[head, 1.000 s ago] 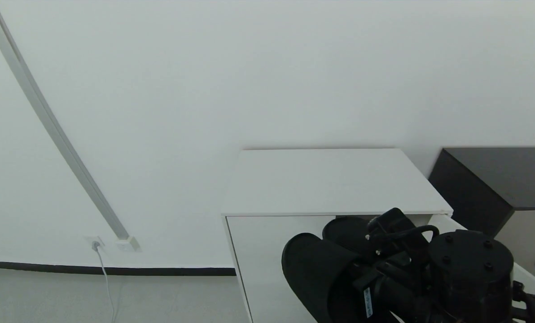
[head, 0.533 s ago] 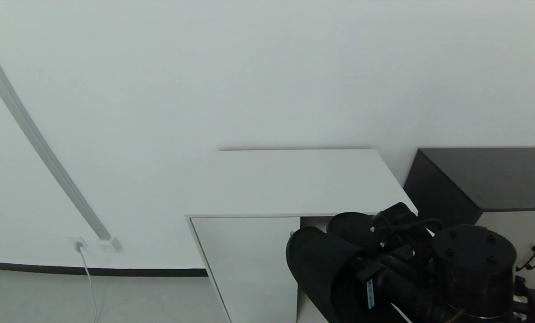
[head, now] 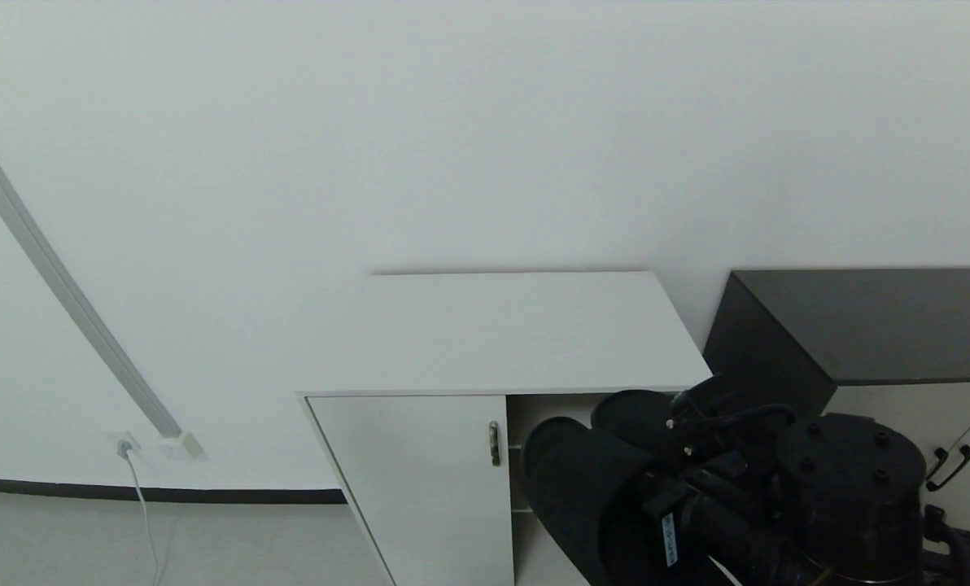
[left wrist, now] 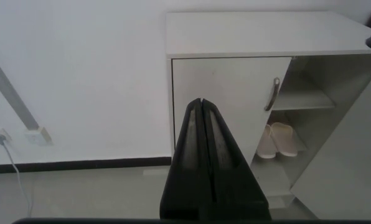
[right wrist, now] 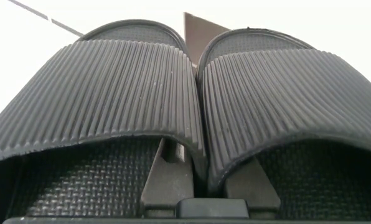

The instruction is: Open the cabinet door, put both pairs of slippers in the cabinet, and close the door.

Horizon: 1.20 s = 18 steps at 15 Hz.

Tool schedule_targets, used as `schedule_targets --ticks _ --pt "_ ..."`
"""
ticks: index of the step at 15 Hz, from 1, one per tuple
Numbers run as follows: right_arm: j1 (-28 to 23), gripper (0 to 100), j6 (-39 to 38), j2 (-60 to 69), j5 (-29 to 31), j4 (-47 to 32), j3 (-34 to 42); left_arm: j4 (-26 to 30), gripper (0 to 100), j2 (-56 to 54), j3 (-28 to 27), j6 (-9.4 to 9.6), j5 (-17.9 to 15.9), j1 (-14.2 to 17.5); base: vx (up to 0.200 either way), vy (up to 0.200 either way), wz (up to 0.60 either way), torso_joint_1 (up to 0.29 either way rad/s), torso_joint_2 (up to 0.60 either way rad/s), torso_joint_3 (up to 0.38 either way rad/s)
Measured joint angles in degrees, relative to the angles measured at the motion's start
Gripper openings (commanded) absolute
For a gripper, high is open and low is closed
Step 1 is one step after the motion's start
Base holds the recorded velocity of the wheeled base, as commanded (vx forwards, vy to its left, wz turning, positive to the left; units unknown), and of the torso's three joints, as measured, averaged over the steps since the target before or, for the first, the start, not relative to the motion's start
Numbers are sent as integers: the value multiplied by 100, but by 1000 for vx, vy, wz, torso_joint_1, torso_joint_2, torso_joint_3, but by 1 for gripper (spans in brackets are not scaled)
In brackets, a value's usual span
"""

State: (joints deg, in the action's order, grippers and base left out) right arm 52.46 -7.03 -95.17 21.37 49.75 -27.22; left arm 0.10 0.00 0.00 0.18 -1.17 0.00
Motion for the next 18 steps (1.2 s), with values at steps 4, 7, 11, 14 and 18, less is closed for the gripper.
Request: schedule_targets --ticks 4,7,11,14,18 --pt "0 0 1 -9 -2 0 10 0 0 0 0 0 -2 0 0 0 0 0 0 0" --pt "7 0 9 -11 -2 -2 24 0 0 0 0 0 -2 -2 0 0 0 0 0 0" --pt "18 0 9 -13 -9 -5 55 0 0 0 0 0 -2 0 0 0 0 -50 113 62" --pt "18 0 12 -24 -2 -5 84 0 0 0 0 -2 -2 0 0 0 0 -155 354 186" --pt "24 0 26 -35 -2 -2 115 0 0 0 0 -2 -2 0 0 0 0 -168 382 209"
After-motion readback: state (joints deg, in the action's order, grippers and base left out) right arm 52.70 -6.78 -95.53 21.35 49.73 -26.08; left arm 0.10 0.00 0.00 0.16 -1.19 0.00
